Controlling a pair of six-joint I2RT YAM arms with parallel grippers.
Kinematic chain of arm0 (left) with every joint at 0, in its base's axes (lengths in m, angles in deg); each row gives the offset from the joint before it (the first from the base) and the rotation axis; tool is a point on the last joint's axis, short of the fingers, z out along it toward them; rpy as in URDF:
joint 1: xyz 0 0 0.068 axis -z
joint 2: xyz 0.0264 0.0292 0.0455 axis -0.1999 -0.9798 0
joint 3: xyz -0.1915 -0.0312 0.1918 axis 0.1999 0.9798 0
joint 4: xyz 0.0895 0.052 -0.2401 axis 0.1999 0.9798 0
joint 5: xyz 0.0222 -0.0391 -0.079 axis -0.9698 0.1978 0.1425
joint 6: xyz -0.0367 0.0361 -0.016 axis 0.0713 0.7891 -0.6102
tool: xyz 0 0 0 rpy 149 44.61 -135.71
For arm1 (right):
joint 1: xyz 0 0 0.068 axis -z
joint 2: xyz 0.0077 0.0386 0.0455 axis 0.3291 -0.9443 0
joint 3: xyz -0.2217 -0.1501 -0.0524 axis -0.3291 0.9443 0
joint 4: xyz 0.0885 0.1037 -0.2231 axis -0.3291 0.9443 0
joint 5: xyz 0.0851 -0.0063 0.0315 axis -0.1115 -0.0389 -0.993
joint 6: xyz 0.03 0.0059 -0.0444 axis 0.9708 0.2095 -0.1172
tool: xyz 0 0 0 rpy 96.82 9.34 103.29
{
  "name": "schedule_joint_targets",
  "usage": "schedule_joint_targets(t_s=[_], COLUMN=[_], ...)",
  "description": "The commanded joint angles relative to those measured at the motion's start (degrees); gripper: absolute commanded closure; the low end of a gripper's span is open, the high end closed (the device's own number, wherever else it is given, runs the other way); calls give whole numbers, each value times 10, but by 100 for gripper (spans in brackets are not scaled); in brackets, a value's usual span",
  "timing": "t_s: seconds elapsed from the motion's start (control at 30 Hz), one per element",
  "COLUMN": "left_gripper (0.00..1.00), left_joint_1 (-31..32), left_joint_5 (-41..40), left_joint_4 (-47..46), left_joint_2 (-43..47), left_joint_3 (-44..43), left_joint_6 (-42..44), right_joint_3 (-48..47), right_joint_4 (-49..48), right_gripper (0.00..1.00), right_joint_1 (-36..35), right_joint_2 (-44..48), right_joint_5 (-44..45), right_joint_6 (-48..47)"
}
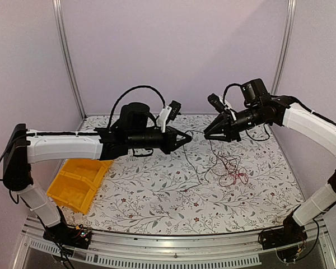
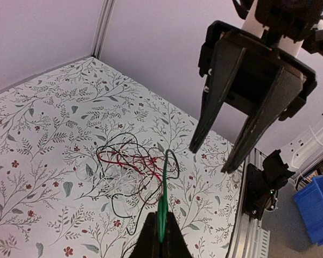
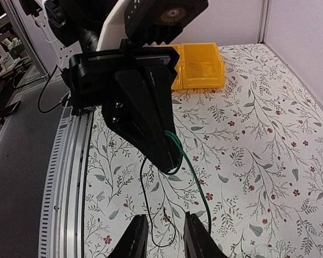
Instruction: Untangle the cables
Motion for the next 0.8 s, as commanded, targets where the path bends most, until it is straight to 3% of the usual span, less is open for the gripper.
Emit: schedule_joint_targets(t_s=[0.0, 0.27, 0.57, 0.77], left_gripper=[100, 100, 100, 100], left_joint_1=[15, 22, 31, 32], left_joint_5=[19, 33, 48, 49], left_joint_4=[-28, -11, 8, 10], left_joint_2=[-14, -27, -46, -52], left_joint_3=[-34, -57, -77, -82], left_joint_6=[2, 21, 32, 35], right_joint_3=[-15, -23, -37, -37], right_joint_4=[12, 16, 13, 12], right_gripper=[72, 72, 62, 72], right_joint_1=[-8, -9, -9, -9], right_joint_2=[-19, -37, -49, -56], right_joint_5=[-39, -69, -94, -102], right_joint_6=[14, 22, 37, 44])
